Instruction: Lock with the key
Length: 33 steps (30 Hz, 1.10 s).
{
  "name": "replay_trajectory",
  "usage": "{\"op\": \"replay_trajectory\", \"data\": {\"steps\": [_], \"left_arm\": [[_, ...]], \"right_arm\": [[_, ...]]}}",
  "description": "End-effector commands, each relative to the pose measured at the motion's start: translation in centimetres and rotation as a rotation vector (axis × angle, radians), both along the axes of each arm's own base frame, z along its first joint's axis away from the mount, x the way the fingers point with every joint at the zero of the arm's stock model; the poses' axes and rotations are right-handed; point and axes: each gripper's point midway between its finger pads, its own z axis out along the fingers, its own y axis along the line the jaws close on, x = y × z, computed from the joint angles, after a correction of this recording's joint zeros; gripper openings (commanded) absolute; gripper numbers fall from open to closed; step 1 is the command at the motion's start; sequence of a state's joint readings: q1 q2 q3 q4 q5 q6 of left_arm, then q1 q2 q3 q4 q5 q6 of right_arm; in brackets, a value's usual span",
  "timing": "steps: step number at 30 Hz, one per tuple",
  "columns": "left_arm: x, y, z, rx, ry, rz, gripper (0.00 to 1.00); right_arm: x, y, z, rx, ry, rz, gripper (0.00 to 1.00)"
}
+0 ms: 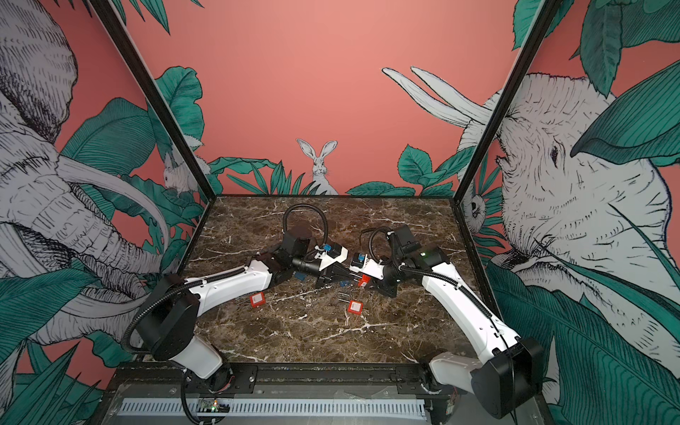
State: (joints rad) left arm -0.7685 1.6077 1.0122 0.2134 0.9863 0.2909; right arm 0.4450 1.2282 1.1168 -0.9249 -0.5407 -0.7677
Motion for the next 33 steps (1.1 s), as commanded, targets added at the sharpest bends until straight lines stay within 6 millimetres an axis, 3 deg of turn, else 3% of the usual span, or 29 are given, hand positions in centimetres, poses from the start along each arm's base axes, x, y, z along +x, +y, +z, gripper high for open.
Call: {"op": "replay_trajectory", "data": {"steps": [1, 8, 16, 26, 30, 33], "left_arm": [[-2.1, -1.9, 0.1, -0.025, 0.081, -0.068, 0.00], [-2.4, -2.6, 0.2, -0.053, 0.114, -0.080, 0.00], [-3.2, -3.1, 0.2, -0.062, 0.124, -0.111, 0.00], [-5.0, -1.3, -0.3, 0.005, 0.088, -0.170, 0.00], [-4.2, -0.4, 0.1, -0.005, 0.096, -0.130, 0.00], [-3.3, 0.1, 0.8, -0.047, 0.109, -0.091, 0.00]], "right_arm": [[2.1, 6.1, 7.0, 0.332, -0.278, 0.203, 0.00], [3.5, 6.3, 7.8, 0.350, -0.368, 0.170, 0.00], [3.6, 7.0, 8.5, 0.398, -0.371, 0.189, 0.00], [2.1, 5.6, 6.8, 0.299, -0.329, 0.232, 0.00], [1.6, 5.0, 5.9, 0.260, -0.289, 0.231, 0.00], [1.5, 4.5, 5.2, 0.225, -0.273, 0.222, 0.07]]}}
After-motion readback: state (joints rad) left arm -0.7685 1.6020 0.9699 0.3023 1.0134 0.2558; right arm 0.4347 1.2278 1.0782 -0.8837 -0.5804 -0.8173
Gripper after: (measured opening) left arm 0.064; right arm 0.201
